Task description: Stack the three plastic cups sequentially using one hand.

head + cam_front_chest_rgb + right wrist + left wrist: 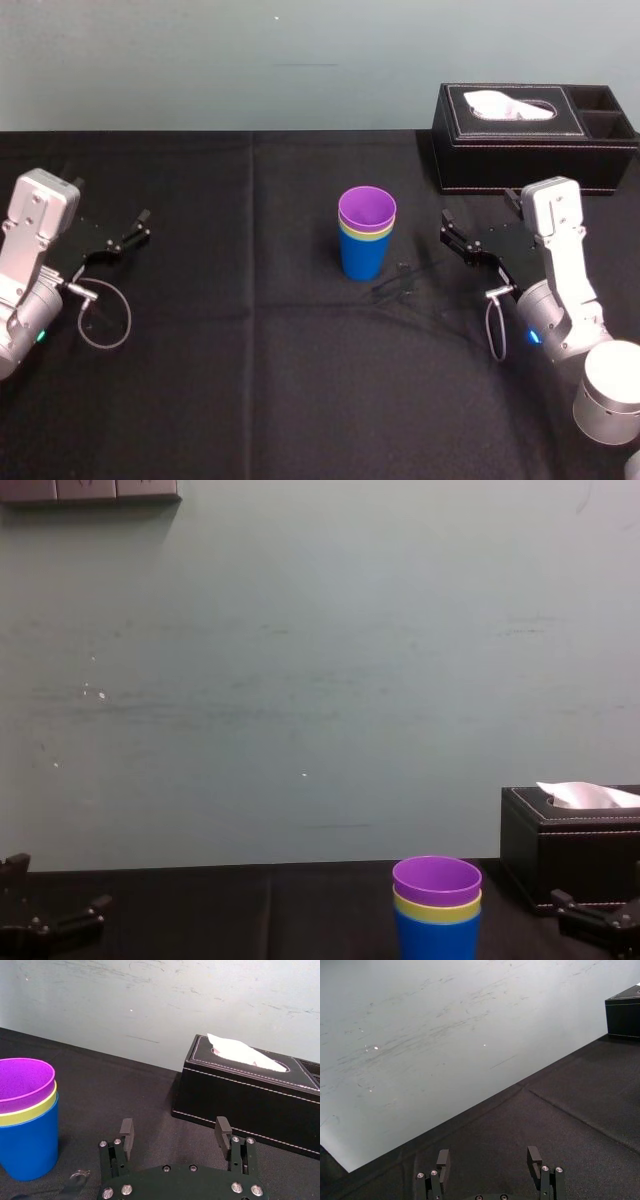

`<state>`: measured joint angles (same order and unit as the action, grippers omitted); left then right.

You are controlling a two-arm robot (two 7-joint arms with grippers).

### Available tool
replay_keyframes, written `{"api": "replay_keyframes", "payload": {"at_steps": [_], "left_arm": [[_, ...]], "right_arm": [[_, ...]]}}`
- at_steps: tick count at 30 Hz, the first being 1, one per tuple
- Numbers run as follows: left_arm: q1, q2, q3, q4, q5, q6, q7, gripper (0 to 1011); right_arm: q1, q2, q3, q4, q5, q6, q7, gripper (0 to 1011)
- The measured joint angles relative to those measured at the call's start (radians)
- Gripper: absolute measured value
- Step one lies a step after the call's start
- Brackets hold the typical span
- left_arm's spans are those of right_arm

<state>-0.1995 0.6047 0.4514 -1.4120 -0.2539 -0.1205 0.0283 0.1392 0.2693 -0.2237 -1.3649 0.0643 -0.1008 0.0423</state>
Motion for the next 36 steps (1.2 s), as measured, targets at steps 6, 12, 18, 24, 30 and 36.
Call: {"api": "replay_keyframes", "payload": {"at_steps": [6,12,18,24,30,36], "left_arm": [[0.0,0.0,0.0,0.0,0.0,0.0,0.0,1011],[0.0,0.0,0.0,0.0,0.0,0.0,0.0,1011],[0.0,0.0,0.0,0.0,0.0,0.0,0.0,1011],[0.0,0.0,0.0,0.0,0.0,0.0,0.0,1011],[0.0,0.0,0.0,0.0,0.0,0.0,0.0,1011],[0.0,0.0,0.0,0.0,0.0,0.0,0.0,1011]], "right_arm": [[0.0,0.0,0.0,0.0,0.0,0.0,0.0,1003],[0.0,0.0,0.0,0.0,0.0,0.0,0.0,1003],[0.0,0.0,0.0,0.0,0.0,0.0,0.0,1003],[0.0,0.0,0.0,0.0,0.0,0.0,0.0,1003],[0.0,0.0,0.0,0.0,0.0,0.0,0.0,1003],[0.0,0.0,0.0,0.0,0.0,0.0,0.0,1003]]}}
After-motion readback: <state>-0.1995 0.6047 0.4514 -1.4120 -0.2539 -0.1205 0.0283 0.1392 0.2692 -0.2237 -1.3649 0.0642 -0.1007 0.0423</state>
